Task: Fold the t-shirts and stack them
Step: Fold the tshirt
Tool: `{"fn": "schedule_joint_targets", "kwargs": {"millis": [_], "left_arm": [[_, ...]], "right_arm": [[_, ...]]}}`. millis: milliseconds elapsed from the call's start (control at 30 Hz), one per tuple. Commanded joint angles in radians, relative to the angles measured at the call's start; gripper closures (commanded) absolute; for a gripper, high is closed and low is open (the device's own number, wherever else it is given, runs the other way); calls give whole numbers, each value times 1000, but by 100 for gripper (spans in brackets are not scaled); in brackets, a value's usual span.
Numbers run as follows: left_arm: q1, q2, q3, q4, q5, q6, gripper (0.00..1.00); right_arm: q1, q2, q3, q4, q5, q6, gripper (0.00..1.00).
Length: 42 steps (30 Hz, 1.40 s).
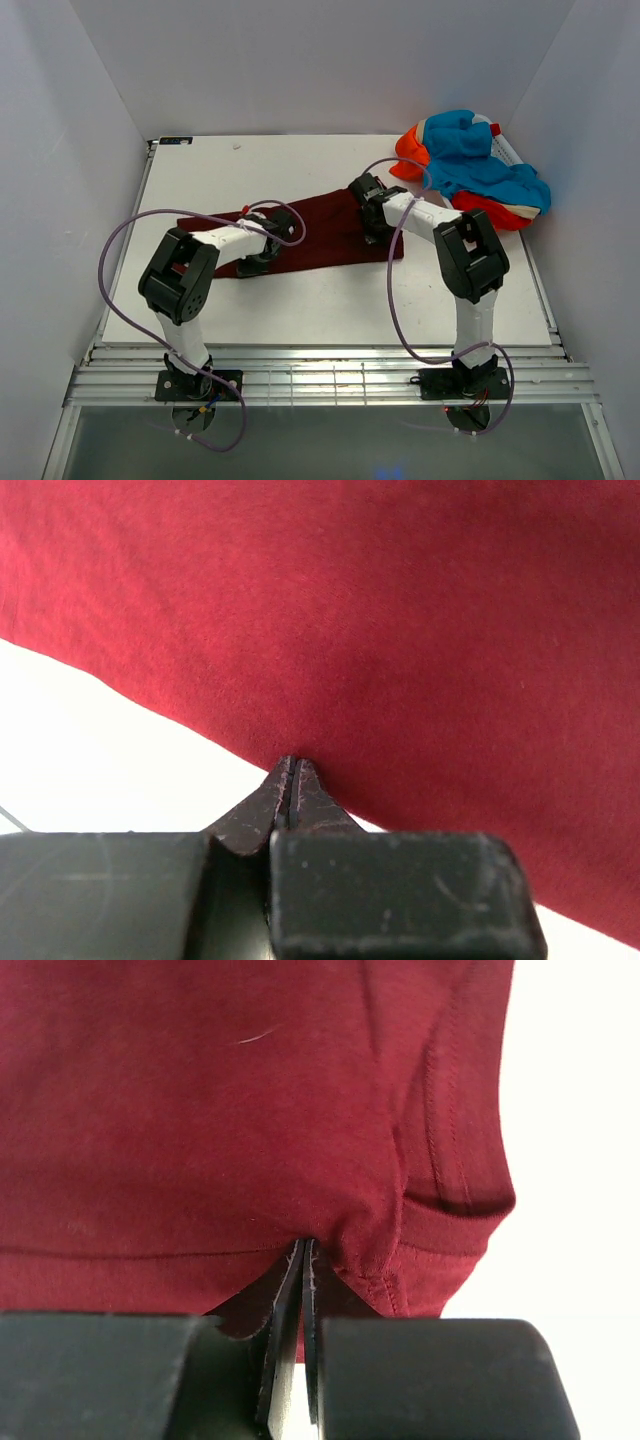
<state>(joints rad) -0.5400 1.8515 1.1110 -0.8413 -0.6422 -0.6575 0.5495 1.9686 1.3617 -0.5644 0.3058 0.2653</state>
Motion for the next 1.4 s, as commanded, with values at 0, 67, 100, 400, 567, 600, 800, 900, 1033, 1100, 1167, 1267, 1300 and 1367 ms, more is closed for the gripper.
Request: {"fn": "schedule_joint_targets", "kwargs": {"millis": [0, 67, 100, 400, 567, 600, 800, 900, 1033, 1100, 1167, 1267, 1300, 1367], "left_arm": [[-31, 2, -109, -25, 275, -99, 100], [-55, -20, -126, -25, 326, -123, 100], [-66, -38, -137, -25, 341, -135, 100], [-221, -23, -51, -16, 463, -252, 100], [-285, 86, 119, -16, 490, -258, 100], [-293, 104, 144, -15, 498, -255, 100], [-308, 228, 363, -10, 515, -202, 100], [-313, 253, 464, -13, 527, -176, 100], [-313, 215, 552, -19, 562, -148, 100], [-313, 166, 585, -33, 575, -139, 100], [-313, 138, 618, -56, 584, -120, 100], [-311, 115, 725, -94, 601, -75, 100], [-311, 120, 803, -103, 616, -58, 100], [-308, 143, 874, -127, 641, 4, 96]], "right_arm": [[-6, 156, 57, -15, 75, -26, 92], [-16, 186, 143, -38, 95, -40, 92], [-20, 200, 177, -48, 98, -43, 92], [-60, 404, 549, -100, 33, -46, 92], [-85, 467, 669, -91, -69, 6, 92], [-88, 484, 697, -86, -85, 9, 92], [-105, 506, 697, 41, -252, 34, 92], [-131, 516, 711, 110, -379, 57, 92], [-164, 487, 720, 169, -436, 55, 89], [-181, 442, 720, 199, -432, 31, 83], [-213, 383, 718, 218, -432, 15, 73], [-250, 282, 692, 233, -416, -11, 67], [-260, 253, 682, 239, -407, -33, 67], [-261, 164, 639, 239, -376, -60, 66]]}}
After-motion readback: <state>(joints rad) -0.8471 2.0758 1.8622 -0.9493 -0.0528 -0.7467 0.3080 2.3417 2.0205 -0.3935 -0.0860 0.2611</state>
